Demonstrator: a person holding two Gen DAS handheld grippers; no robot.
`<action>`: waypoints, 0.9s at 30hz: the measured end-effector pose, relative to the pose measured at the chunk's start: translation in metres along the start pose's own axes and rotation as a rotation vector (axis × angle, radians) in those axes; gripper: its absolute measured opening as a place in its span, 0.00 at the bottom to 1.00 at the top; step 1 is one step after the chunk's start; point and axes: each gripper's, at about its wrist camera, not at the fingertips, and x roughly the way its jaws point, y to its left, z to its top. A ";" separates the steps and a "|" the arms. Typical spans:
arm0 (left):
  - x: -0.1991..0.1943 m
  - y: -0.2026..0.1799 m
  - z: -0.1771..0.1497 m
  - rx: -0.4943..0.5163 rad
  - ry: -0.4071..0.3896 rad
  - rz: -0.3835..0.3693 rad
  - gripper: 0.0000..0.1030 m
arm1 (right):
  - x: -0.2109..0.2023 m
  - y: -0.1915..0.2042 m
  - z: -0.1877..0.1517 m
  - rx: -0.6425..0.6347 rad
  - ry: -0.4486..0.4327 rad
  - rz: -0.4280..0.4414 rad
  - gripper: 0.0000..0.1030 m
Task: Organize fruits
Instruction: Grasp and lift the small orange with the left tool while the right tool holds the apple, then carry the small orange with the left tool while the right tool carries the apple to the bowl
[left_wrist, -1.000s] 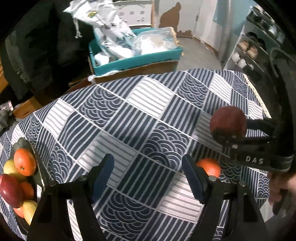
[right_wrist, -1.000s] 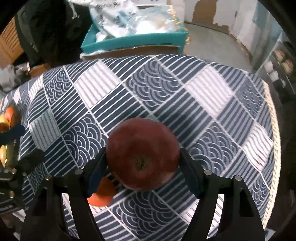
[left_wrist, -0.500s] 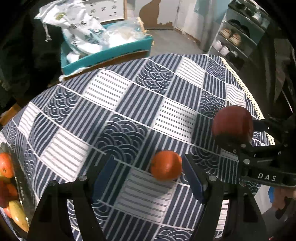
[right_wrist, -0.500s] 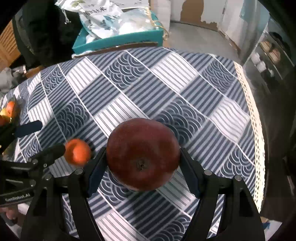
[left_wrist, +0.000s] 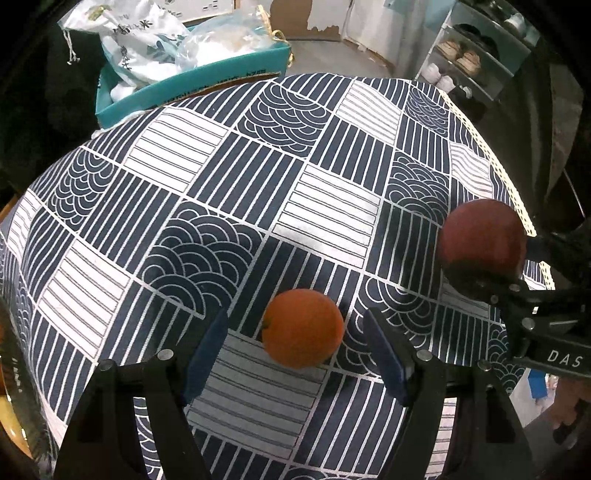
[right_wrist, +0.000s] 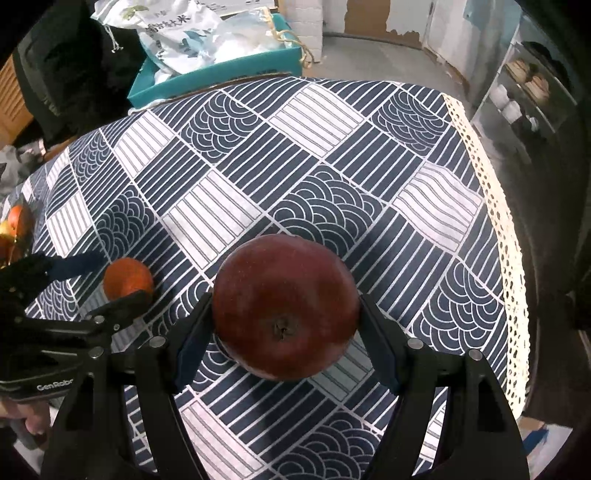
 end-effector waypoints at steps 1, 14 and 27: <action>0.002 0.000 0.000 0.001 0.003 -0.002 0.73 | 0.001 0.000 0.000 0.000 0.001 0.000 0.74; 0.005 0.000 -0.004 0.022 0.011 0.004 0.44 | 0.006 0.003 0.003 -0.007 0.004 0.005 0.74; -0.042 0.028 -0.003 -0.037 -0.075 0.042 0.43 | -0.011 0.027 0.018 -0.055 -0.053 0.024 0.74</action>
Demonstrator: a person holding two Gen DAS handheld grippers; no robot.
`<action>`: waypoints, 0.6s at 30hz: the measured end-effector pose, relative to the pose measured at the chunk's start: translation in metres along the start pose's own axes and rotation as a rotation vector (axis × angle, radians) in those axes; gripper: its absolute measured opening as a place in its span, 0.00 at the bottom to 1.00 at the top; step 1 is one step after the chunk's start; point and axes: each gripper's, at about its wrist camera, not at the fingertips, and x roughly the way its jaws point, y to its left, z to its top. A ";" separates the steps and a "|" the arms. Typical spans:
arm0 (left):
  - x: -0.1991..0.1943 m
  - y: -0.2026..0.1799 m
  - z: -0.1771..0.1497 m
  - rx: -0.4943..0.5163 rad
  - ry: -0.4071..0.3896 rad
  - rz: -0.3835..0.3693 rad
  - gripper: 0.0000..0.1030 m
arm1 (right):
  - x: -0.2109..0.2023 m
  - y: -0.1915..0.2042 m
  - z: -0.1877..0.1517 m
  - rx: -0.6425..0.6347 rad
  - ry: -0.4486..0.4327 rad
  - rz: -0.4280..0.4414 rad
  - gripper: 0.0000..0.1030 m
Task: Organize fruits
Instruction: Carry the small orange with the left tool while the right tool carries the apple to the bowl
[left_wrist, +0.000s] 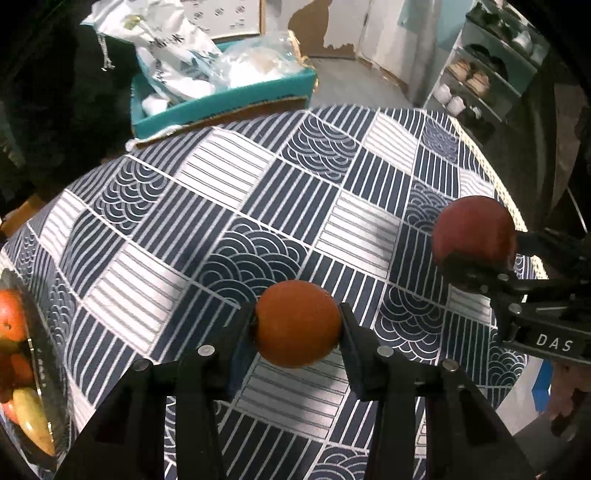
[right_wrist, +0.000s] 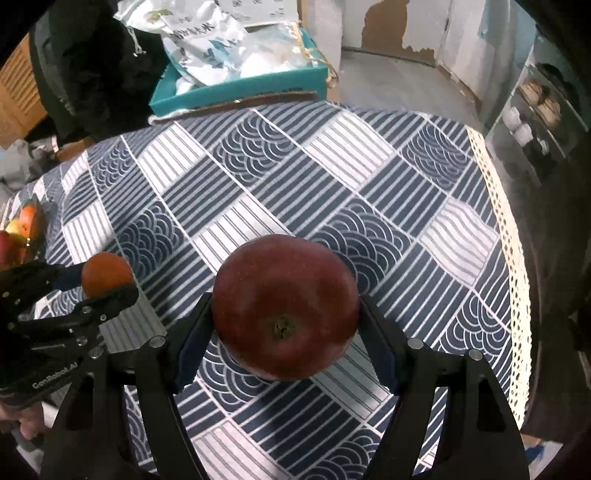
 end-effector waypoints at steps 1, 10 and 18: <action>-0.003 0.000 0.000 -0.003 -0.005 0.000 0.43 | -0.002 0.002 0.002 -0.004 -0.007 0.001 0.74; -0.045 0.003 0.002 -0.002 -0.075 0.003 0.43 | -0.032 0.021 0.012 -0.041 -0.081 0.024 0.74; -0.087 0.010 0.004 -0.002 -0.152 0.015 0.43 | -0.061 0.040 0.020 -0.081 -0.154 0.053 0.74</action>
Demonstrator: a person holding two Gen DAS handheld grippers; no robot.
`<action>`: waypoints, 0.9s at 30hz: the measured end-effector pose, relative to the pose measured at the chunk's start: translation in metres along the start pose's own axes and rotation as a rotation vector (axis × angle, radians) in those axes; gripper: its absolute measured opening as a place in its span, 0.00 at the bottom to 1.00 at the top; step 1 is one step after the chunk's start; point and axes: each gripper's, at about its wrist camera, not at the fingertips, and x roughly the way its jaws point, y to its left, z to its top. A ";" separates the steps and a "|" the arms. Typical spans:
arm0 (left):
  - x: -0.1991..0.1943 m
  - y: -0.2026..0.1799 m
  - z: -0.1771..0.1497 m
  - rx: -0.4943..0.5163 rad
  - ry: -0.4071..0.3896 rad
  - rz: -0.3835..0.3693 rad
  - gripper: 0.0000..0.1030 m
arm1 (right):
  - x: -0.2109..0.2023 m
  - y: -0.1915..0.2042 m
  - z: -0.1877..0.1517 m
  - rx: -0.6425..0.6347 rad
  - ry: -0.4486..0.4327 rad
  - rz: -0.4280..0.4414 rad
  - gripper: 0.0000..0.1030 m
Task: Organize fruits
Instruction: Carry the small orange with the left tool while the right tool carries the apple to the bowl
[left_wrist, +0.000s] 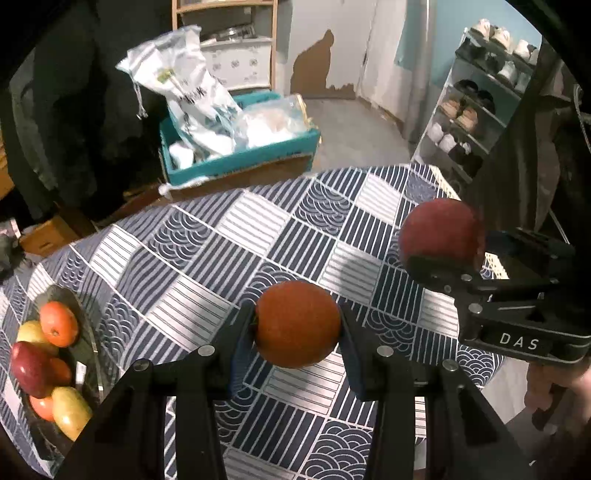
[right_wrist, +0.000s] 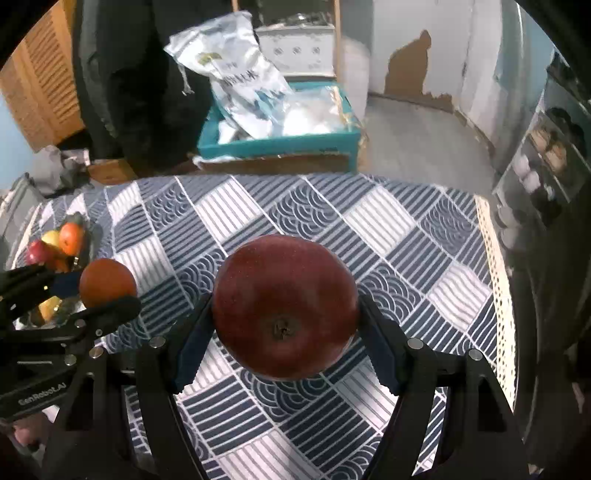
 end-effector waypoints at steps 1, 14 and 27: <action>-0.005 0.002 0.001 -0.002 -0.009 0.002 0.43 | -0.004 0.002 0.002 -0.006 -0.009 0.003 0.74; -0.055 0.026 0.004 -0.030 -0.099 0.012 0.43 | -0.043 0.049 0.022 -0.094 -0.110 0.074 0.74; -0.085 0.074 -0.006 -0.109 -0.150 0.058 0.43 | -0.057 0.098 0.042 -0.167 -0.143 0.145 0.74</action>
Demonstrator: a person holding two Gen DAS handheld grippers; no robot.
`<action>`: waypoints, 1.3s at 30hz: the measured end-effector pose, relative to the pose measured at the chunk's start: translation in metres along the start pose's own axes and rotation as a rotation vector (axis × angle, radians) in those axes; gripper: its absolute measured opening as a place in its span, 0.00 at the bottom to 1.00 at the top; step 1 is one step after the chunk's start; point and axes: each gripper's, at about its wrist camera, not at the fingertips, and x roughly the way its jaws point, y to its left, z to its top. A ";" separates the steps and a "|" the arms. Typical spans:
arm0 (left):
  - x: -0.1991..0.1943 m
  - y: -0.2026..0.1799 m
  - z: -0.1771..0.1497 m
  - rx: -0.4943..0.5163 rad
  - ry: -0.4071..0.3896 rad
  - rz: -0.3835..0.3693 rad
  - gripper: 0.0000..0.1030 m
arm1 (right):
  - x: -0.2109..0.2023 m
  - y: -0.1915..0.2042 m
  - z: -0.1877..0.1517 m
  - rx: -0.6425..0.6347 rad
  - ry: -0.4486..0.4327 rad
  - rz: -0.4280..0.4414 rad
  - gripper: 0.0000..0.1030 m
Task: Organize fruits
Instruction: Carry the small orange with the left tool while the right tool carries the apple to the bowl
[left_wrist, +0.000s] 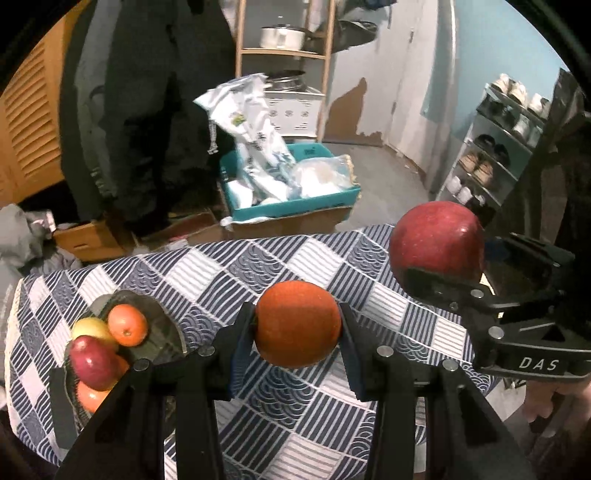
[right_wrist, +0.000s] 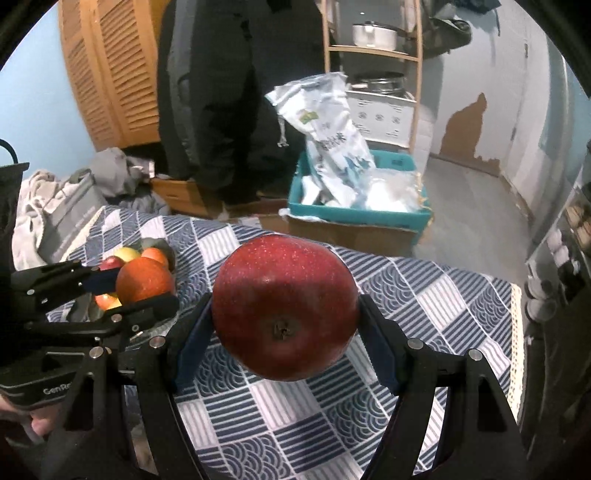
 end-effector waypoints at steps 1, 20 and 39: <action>0.000 0.005 -0.001 -0.011 0.002 0.004 0.43 | 0.002 0.004 0.002 -0.005 0.001 0.005 0.74; 0.003 0.099 -0.027 -0.186 0.043 0.096 0.43 | 0.063 0.083 0.029 -0.084 0.077 0.120 0.74; 0.034 0.152 -0.063 -0.284 0.150 0.143 0.44 | 0.132 0.127 0.027 -0.118 0.196 0.189 0.74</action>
